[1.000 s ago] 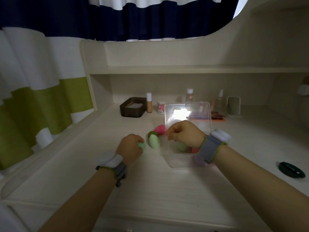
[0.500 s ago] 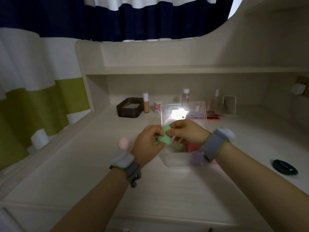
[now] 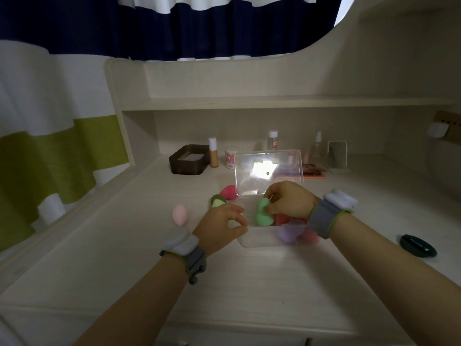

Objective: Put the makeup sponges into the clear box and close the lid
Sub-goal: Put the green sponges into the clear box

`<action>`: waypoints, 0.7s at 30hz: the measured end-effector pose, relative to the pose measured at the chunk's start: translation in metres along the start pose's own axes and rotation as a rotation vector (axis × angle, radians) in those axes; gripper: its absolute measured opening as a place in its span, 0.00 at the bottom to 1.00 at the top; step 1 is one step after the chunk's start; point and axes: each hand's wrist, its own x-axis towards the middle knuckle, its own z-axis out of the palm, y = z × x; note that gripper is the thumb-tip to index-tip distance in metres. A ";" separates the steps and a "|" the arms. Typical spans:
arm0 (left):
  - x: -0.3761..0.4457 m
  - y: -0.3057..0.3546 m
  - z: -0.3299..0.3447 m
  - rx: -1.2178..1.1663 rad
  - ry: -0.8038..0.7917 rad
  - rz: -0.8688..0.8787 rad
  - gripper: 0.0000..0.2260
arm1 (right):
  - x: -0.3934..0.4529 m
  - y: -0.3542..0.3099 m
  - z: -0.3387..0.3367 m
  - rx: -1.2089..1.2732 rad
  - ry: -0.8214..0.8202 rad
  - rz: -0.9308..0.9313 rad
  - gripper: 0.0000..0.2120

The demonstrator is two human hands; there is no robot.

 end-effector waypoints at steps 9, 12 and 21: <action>-0.002 0.003 -0.001 -0.034 -0.015 -0.030 0.07 | -0.002 0.004 0.006 -0.184 -0.025 0.045 0.14; -0.002 0.004 -0.001 -0.035 -0.017 -0.028 0.07 | 0.001 0.007 0.012 -0.259 -0.020 0.037 0.13; -0.003 0.005 -0.002 -0.026 -0.023 -0.022 0.07 | 0.001 0.013 0.016 -0.410 0.116 -0.029 0.15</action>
